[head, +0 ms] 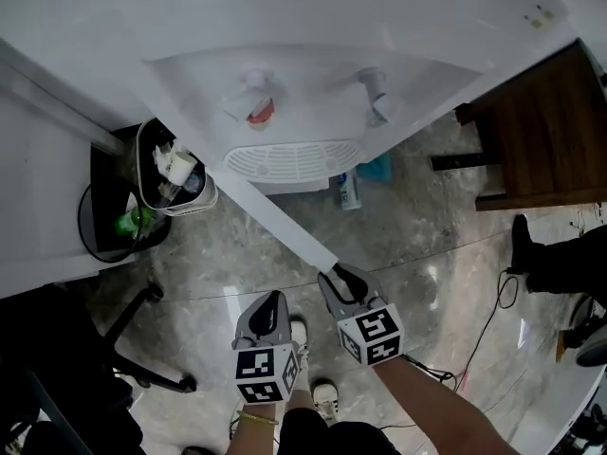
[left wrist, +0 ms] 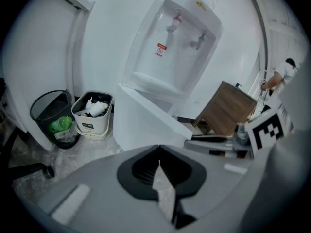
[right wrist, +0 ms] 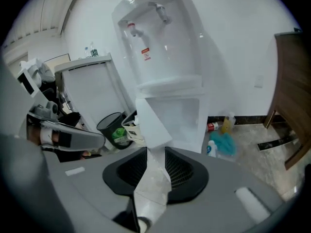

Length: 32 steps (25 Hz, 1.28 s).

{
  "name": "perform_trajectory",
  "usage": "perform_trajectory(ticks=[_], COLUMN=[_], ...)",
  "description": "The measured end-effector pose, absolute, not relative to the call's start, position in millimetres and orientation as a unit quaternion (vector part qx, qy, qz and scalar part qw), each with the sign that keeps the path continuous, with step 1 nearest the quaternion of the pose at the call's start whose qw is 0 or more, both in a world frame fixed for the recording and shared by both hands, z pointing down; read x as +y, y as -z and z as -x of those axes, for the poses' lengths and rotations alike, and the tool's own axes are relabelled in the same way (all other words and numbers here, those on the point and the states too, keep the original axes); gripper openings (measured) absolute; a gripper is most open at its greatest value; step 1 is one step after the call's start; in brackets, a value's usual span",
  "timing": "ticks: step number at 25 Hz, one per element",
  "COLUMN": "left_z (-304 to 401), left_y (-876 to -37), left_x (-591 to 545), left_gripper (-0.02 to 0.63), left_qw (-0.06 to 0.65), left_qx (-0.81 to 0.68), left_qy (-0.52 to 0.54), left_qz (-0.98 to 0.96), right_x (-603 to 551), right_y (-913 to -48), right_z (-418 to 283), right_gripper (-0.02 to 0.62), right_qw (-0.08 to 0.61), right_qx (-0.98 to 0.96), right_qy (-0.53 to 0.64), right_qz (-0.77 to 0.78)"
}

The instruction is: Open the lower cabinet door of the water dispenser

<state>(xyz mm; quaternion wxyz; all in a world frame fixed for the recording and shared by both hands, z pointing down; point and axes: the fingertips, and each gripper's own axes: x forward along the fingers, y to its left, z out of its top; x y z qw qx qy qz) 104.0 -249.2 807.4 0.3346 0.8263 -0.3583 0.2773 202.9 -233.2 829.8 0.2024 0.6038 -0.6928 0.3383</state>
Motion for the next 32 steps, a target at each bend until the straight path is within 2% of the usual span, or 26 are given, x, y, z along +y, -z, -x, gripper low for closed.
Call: perform_trajectory(ticks=[7,8,10,14,20,27,32], left_z=[-53.4,-47.1,-36.9,-25.7,-32.8,-53.2,-67.6], left_y=[-818.0,-818.9,-820.0,-821.5,-817.2,-791.6,-766.4], left_x=[-229.8,-228.0,-224.8,-221.9,-216.9,-175.9,-148.9], left_gripper=[0.006,0.006,0.006,0.006,0.006,0.006,0.006], left_qw=[0.338,0.338,0.337,0.334,0.335,0.353,0.323], left_qx=[-0.384,-0.389,-0.397,-0.405,-0.402,-0.377,-0.348], left_qy=[-0.291,-0.294,-0.299,-0.302,-0.304,-0.331,-0.352], left_qz=[-0.809,-0.805,-0.800,-0.796,-0.796,-0.790,-0.807], right_x=[-215.8,-215.2,-214.8,-216.3,-212.6,-176.7,-135.9], right_y=[-826.6,-826.7,-828.0,-829.0,-822.8,-780.1,-757.3], right_z=[-122.8,-113.4,-97.3,-74.8,-76.1,-108.1,-126.5], right_gripper=[0.092,0.081,-0.001,-0.008,-0.008,-0.008,-0.008], right_qw=[0.174,0.175,0.180,0.182,0.185,0.161,0.161], right_qx=[-0.705,-0.708,-0.713,-0.727,-0.730,-0.704,-0.683], right_qy=[-0.384,-0.387,-0.391,-0.387,-0.385,-0.390,-0.405], right_qz=[-0.570,-0.564,-0.553,-0.537,-0.534,-0.571,-0.586])
